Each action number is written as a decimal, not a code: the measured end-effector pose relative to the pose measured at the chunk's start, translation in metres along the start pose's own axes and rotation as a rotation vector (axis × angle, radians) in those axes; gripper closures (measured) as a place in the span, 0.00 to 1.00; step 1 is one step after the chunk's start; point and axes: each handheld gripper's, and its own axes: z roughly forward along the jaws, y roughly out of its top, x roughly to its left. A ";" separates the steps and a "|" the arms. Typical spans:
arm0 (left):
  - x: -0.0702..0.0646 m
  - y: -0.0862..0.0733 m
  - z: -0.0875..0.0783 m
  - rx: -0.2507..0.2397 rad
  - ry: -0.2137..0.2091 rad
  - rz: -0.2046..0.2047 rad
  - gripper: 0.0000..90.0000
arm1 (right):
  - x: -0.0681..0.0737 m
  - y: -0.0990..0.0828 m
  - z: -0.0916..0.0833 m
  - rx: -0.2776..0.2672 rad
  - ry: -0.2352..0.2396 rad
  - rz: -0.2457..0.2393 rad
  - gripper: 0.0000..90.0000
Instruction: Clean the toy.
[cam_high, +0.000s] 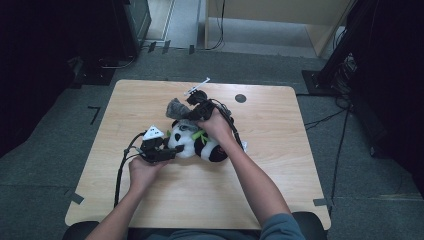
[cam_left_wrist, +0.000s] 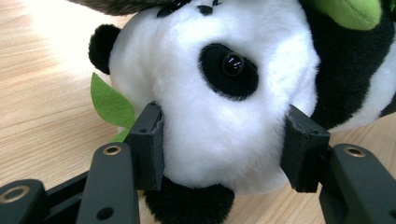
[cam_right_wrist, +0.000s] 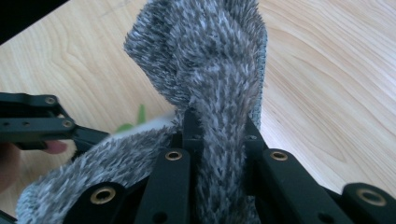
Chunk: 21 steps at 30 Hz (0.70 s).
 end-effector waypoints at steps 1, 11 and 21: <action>0.000 0.000 0.000 0.000 0.000 -0.002 0.47 | -0.003 -0.002 -0.002 0.009 -0.039 -0.015 0.89; 0.000 0.000 0.001 -0.001 -0.004 -0.003 0.47 | -0.029 -0.017 -0.009 0.048 -0.095 0.029 0.89; 0.000 0.000 0.000 0.005 -0.008 0.001 0.47 | -0.050 -0.024 -0.023 0.024 -0.144 0.098 0.89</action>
